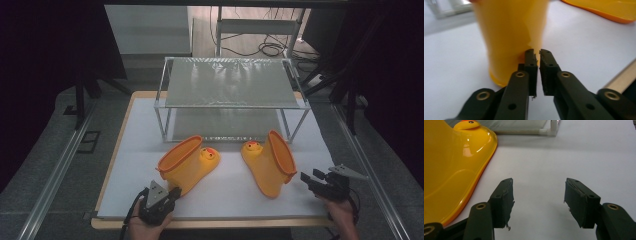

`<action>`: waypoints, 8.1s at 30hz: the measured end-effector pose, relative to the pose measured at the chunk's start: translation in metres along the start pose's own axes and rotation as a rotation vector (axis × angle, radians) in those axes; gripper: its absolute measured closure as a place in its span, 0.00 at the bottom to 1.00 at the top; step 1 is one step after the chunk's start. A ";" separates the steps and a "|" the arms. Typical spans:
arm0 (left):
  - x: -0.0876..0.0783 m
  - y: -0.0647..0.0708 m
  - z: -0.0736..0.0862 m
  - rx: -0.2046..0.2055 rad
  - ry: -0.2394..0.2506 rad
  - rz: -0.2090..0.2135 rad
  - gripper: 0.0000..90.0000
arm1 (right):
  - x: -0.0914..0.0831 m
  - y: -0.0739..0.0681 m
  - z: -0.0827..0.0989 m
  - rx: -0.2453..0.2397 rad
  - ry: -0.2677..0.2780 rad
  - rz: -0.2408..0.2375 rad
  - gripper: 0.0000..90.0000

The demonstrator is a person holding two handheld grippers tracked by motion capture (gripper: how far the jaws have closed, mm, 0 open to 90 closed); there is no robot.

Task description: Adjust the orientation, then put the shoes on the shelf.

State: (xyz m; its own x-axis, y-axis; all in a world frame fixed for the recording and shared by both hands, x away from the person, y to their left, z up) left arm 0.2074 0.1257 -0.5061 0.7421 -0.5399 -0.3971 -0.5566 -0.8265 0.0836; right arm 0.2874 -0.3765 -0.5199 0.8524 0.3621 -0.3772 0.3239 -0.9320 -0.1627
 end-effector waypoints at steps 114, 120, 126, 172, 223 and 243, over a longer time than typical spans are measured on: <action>0.067 0.046 -0.017 0.026 -0.258 0.305 0.53 | 0.002 -0.043 -0.001 -0.143 -0.014 -0.253 0.59; 0.068 0.051 -0.031 0.008 -0.359 0.410 0.52 | 0.001 -0.042 -0.003 -0.141 -0.007 -0.248 0.59; 0.066 0.048 -0.047 -0.026 -0.420 0.487 0.52 | -0.001 -0.038 -0.003 -0.140 -0.006 -0.238 0.59; 0.084 0.056 -0.249 -0.006 -0.438 0.549 0.56 | -0.001 -0.034 -0.003 -0.131 -0.013 -0.233 0.59; 0.083 0.039 -0.231 0.064 -0.537 0.409 0.96 | 0.000 -0.033 -0.004 -0.122 -0.012 -0.222 0.59; 0.049 0.002 -0.188 0.048 -0.513 0.375 0.85 | 0.003 -0.032 -0.001 -0.125 -0.028 -0.219 0.59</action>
State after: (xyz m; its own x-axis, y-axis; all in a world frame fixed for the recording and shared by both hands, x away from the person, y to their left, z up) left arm 0.3135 0.0679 -0.3533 0.2270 -0.6363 -0.7373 -0.7688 -0.5818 0.2654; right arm 0.2799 -0.3456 -0.5149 0.7455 0.5541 -0.3705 0.5491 -0.8256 -0.1299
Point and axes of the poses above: each handheld gripper's, and its own axes: x roughly forward along the jaws, z roughly out of its underside, y roughly to its right, the point moved 2 cm from there along x, roughly forward along the jaws, and after that the axes turned 12 degrees about y, right-handed, at the moved point
